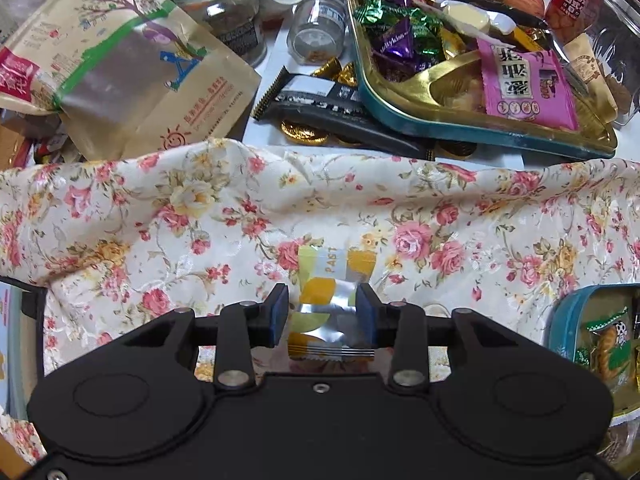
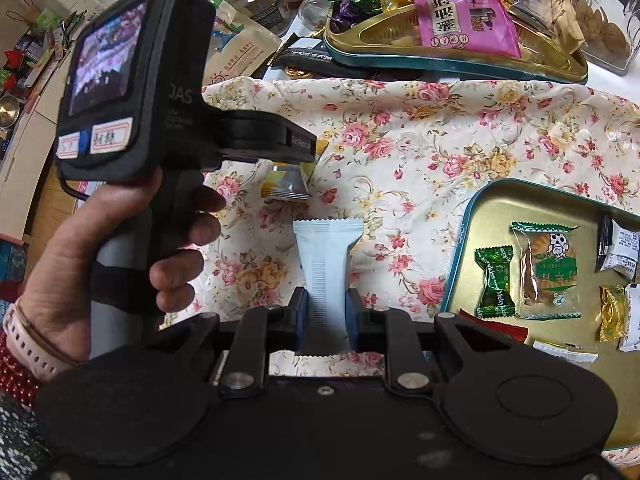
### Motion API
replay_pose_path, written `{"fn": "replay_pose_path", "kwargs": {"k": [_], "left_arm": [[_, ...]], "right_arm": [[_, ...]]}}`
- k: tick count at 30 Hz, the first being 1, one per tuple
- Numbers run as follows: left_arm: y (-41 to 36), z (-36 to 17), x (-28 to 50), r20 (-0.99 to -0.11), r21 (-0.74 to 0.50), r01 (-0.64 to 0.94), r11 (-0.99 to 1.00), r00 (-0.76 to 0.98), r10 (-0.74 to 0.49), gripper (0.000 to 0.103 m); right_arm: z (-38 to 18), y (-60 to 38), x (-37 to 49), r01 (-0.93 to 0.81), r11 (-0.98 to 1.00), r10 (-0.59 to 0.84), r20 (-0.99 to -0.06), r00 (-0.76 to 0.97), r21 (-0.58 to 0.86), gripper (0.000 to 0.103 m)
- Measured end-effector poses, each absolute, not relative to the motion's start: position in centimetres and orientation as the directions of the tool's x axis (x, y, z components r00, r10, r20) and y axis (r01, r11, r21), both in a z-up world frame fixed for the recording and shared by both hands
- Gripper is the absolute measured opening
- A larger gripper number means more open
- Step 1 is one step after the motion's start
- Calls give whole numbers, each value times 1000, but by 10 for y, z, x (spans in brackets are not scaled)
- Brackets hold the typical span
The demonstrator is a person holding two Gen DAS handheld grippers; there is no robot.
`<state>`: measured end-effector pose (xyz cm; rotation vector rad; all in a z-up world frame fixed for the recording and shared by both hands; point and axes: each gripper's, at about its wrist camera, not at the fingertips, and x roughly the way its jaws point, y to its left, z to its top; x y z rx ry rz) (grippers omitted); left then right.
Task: Organize snacks
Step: 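Grasp the yellow-white PAST packet with the left gripper while the right gripper holds the bar packet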
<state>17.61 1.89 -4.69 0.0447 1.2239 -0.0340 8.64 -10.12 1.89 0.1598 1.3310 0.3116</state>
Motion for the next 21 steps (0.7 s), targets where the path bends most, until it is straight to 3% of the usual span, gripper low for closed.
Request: {"fn": "replay_pose_path", "kwargs": {"k": [21], "left_arm": [[18,-64,180,-952,7,22,1000,306,0,52]], "right_arm": [[15,-92,86,-157,948,305,-932,195,277,22]]}}
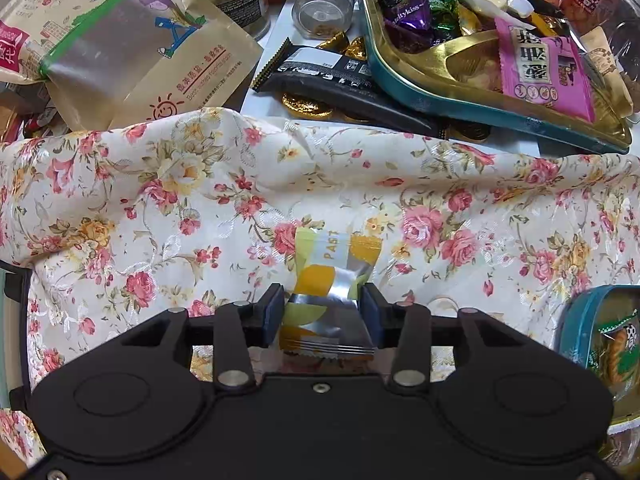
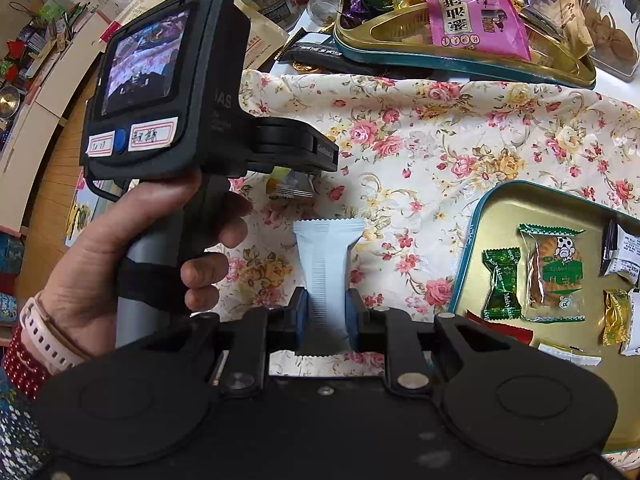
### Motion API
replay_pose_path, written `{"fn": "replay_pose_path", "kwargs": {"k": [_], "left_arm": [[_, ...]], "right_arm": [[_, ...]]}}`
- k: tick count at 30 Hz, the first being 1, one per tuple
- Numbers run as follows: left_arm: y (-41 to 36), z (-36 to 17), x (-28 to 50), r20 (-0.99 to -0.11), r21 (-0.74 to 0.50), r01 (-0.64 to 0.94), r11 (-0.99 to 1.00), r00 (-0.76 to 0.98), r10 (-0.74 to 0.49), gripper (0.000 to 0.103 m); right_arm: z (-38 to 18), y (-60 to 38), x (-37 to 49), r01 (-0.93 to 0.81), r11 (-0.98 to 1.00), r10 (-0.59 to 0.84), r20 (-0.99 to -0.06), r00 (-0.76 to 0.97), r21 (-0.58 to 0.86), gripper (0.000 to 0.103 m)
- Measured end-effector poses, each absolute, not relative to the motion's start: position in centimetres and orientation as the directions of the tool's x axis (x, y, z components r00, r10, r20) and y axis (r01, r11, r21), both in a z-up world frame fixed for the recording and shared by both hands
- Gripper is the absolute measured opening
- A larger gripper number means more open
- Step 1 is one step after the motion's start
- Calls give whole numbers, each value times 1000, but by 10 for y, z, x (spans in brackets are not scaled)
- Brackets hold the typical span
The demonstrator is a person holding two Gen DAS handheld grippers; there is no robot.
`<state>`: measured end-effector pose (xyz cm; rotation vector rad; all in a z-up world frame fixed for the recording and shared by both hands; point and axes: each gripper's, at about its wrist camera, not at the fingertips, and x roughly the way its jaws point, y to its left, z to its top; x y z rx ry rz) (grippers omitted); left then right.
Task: Organize snacks
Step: 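Grasp the yellow-white PAST packet with the left gripper while the right gripper holds the bar packet, then lift both held packets up off the cloth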
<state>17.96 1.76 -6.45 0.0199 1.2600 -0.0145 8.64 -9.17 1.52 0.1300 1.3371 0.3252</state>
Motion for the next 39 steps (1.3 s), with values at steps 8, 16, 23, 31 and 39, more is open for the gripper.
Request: {"fn": "replay_pose_path", "kwargs": {"k": [8,16,23,31,39], "left_arm": [[11,-68,177,-947,41,42,998,320,26,54],[8,-67,177,-945,29,39,999,326,15,51],[19,-53,174,-943,26,-10,1000,332,28,48],[38,-11,161,-919,29,-52,998,393,47,48],[56,22,139,-903,39,-85,996,425,71,48]], "right_arm": [[17,-90,85,-167,948,303,-932,201,272,22],[13,-84,83,-188,949,288,-939,186,254,22],[12,-81,83,-196,951,277,-942,191,240,22],[13,-80,83,-200,953,267,-943,198,228,22],[9,-74,80,-221,955,242,-951,190,199,22]]}}
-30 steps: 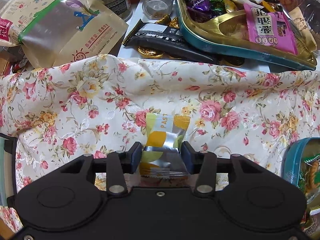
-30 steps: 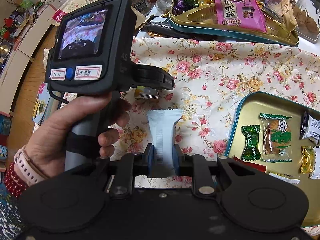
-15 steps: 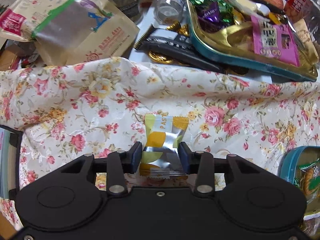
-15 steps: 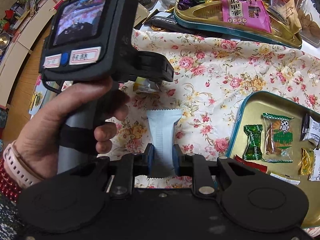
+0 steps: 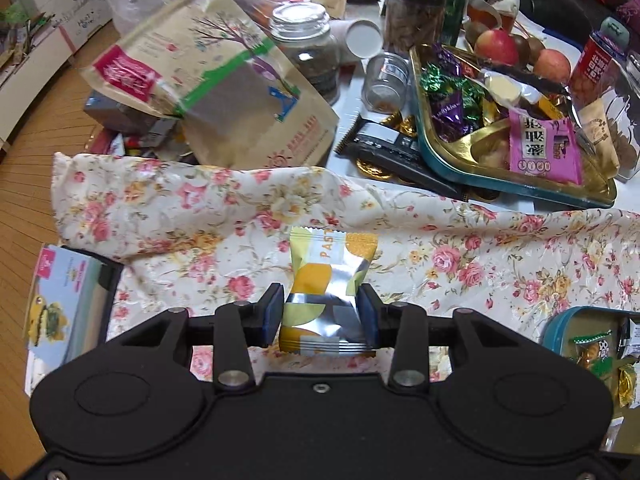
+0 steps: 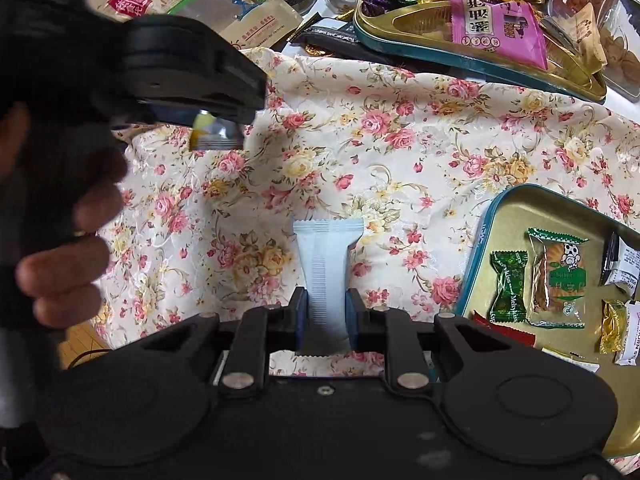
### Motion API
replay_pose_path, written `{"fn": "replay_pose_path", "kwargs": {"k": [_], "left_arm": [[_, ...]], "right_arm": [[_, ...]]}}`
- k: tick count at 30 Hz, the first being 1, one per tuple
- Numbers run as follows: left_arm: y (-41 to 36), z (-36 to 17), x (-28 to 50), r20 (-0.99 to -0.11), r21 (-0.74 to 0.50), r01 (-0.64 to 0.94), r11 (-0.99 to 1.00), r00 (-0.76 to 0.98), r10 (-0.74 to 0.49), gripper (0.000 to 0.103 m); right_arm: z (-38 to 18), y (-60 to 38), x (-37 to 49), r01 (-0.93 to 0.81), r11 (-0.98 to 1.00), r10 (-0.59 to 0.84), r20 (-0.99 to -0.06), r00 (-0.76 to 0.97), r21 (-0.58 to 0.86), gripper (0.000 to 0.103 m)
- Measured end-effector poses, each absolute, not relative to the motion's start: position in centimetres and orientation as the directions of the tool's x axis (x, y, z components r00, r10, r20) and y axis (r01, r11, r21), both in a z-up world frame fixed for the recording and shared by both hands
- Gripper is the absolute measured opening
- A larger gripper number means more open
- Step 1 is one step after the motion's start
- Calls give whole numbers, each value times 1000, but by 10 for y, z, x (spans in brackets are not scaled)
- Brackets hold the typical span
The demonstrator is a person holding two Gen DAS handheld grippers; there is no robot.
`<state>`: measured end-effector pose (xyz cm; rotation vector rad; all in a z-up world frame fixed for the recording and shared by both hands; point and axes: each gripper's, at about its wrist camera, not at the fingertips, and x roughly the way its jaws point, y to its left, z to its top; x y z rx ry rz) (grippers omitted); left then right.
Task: Organize snacks
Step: 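Lift both held packets up off the cloth, then carry both held packets over the small tin tray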
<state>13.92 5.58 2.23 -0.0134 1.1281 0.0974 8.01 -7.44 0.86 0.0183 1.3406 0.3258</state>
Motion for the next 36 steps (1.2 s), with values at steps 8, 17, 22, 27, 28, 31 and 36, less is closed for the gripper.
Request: {"fn": "replay_pose_path", "kwargs": {"k": [8,17,22,27,28,31,36], "left_arm": [[70,31,117,-909,40,-75,996,412,68,48],[69,38,107,-905,36,-38,999,423,49,48],[62,41,106,-904,18,-24,1000,427,26,48],[49,43,103,-902,1,10,1000,432,-3,49],[45,44,103,-901,2,19,1000,434,-7,49],[34,44,101,-899,9,41,999,438,-10,49],[16,45,99,-900,6,77,997,435,-28,49]], "right_arm": [[0,-67,83,-221,959,217,-960,178,176,22],[6,-78,97,-158,967,230,-951,205,200,22],[19,-109,109,-53,973,229,-934,275,223,22],[31,-153,114,83,971,182,-923,339,222,22],[33,-163,113,112,970,163,-921,355,215,22],[40,-193,108,195,967,74,-914,398,163,22],[47,-247,96,312,945,-48,-899,435,100,22]]}}
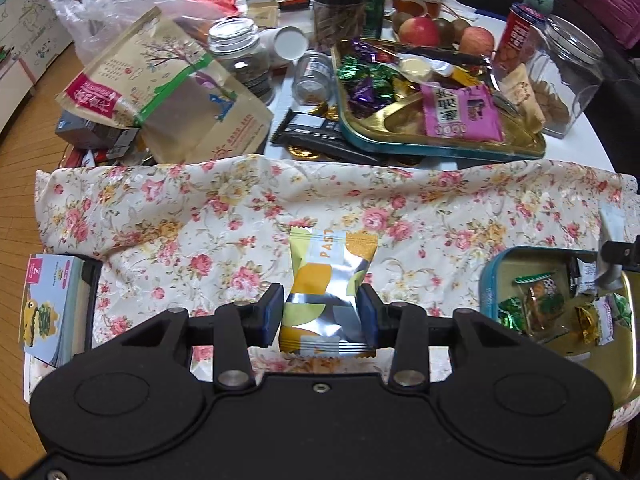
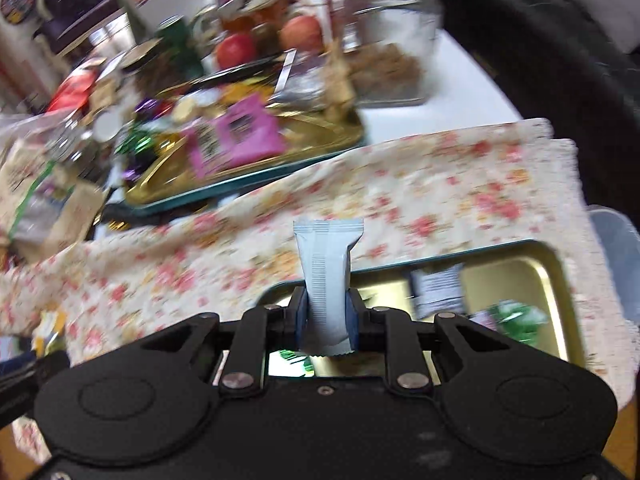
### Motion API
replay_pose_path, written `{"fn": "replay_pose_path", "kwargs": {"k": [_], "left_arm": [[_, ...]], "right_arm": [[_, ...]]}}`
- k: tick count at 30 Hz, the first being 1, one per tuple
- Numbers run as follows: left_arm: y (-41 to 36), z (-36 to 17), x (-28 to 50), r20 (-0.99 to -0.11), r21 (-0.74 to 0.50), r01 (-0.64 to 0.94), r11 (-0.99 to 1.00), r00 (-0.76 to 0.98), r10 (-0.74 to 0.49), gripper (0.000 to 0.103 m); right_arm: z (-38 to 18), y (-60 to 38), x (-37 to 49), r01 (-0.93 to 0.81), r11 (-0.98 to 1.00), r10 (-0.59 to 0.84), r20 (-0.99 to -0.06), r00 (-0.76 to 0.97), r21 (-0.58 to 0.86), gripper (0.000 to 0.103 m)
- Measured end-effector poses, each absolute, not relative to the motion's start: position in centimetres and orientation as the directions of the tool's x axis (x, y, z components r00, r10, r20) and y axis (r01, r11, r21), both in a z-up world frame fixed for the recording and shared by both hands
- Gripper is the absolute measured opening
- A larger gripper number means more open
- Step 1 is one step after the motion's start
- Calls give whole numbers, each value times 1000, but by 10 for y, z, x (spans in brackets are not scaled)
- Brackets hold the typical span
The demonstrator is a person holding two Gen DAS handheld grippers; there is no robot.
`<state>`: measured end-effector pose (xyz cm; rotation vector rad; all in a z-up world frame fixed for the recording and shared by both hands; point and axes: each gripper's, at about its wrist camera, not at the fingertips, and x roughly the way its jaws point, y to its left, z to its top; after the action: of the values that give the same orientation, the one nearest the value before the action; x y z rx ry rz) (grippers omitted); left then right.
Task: Organize snacks
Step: 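Carry both held packets over the small tin tray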
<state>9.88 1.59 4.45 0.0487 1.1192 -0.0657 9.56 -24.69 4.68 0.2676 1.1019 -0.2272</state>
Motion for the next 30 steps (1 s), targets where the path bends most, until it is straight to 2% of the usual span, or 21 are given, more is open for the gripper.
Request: {"fn": "replay_pose_path", "kwargs": {"k": [10,21,30], "left_arm": [[-39,44,88,-906,-31,188,982,409,-106,49],[-99,48,67,-907,-133,294,947,348,-235,49],[-127,48,60,-906,-120,335,935,348,-241,49]], "right_arm": [[44,-317,63,415,909,-155,-897,413,33,22],[58,-346,30,432,897,-113,-899,422,90,22],[68,-349,4,399,912,-93,-901,424,93,22]]}}
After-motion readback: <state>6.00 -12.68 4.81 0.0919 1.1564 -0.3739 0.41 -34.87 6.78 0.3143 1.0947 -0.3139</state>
